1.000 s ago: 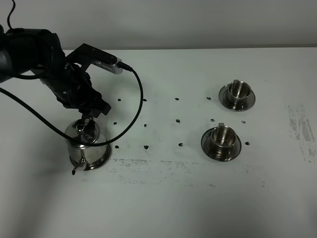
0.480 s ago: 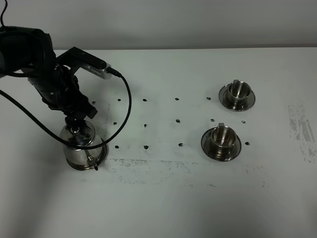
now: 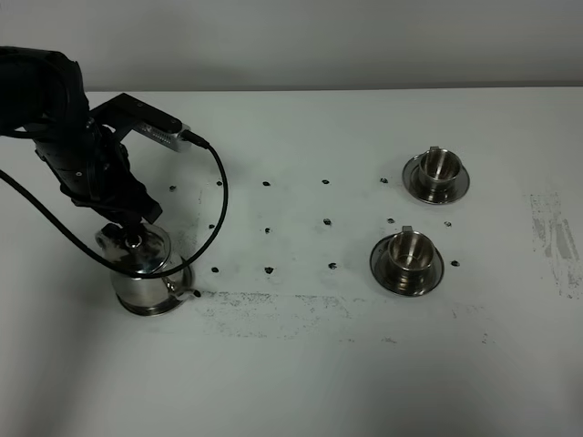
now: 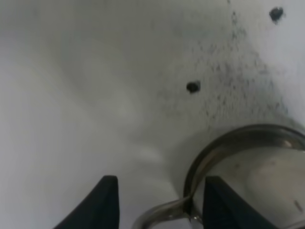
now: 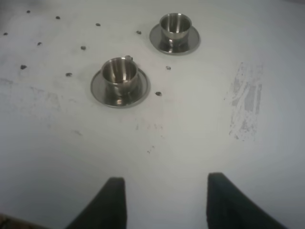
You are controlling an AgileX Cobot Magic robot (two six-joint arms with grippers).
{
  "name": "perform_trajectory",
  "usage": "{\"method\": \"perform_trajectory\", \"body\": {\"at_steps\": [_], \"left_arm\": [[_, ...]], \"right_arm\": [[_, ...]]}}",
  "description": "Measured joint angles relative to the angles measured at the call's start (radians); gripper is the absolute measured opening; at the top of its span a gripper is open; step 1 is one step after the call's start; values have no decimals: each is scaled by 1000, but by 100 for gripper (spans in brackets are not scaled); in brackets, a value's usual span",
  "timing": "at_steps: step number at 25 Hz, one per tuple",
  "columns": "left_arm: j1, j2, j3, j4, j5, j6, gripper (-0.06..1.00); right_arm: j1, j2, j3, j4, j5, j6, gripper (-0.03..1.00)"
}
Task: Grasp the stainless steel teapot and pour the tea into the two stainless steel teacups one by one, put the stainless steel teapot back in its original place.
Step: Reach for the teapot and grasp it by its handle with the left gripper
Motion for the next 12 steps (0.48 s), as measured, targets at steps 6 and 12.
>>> {"method": "perform_trajectory", "body": {"at_steps": [6, 12], "left_arm": [[14, -5, 0, 6, 31, 3, 40], [29, -5, 0, 26, 42, 3, 40]], "right_arm": [[0, 0, 0, 0, 0, 0, 39], [0, 0, 0, 0, 0, 0, 39]]}}
